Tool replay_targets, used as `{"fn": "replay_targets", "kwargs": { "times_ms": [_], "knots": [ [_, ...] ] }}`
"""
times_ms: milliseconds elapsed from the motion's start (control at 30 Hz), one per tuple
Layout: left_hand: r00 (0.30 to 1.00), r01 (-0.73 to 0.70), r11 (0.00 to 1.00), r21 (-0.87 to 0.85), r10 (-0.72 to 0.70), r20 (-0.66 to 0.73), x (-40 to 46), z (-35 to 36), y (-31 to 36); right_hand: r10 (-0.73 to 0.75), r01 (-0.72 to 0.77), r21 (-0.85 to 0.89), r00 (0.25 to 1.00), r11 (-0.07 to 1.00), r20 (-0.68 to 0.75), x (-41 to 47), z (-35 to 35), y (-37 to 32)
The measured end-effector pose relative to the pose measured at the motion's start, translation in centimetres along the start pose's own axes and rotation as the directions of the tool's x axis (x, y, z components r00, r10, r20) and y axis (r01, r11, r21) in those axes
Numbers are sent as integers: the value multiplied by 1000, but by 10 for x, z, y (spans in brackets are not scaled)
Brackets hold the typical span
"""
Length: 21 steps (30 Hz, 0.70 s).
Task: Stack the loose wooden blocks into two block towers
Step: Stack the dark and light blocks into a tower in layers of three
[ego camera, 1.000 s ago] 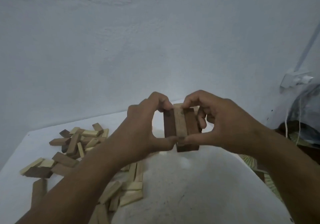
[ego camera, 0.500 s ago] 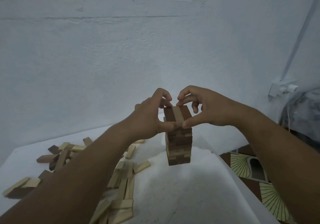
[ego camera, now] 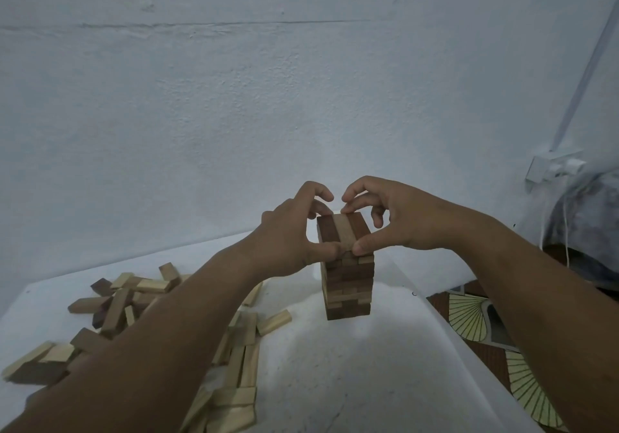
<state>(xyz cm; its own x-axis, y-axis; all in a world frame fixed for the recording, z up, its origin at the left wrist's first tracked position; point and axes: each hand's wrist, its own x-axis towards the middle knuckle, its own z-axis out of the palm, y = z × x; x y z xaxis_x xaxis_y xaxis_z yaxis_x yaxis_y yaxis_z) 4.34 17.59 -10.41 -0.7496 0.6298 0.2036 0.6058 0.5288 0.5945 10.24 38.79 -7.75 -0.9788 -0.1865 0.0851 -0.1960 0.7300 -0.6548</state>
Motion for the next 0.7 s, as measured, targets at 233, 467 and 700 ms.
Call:
{"fn": "replay_targets", "kwargs": {
  "times_ms": [233, 467, 700],
  "knots": [
    [1000, 1, 1000, 0, -1, 0, 2, 0, -2, -7, 7, -19, 1000, 1000, -2, 2, 1, 2],
    [1000, -1, 1000, 27, 0, 30, -4, -4, -1, -2, 3, -75, 1000, 997, 7, -1, -2, -1],
    [997, 28, 999, 42, -25, -72, -49, -42, -17, -92, 70, -180, 989, 981, -117, -7, 15, -38]
  ]
}}
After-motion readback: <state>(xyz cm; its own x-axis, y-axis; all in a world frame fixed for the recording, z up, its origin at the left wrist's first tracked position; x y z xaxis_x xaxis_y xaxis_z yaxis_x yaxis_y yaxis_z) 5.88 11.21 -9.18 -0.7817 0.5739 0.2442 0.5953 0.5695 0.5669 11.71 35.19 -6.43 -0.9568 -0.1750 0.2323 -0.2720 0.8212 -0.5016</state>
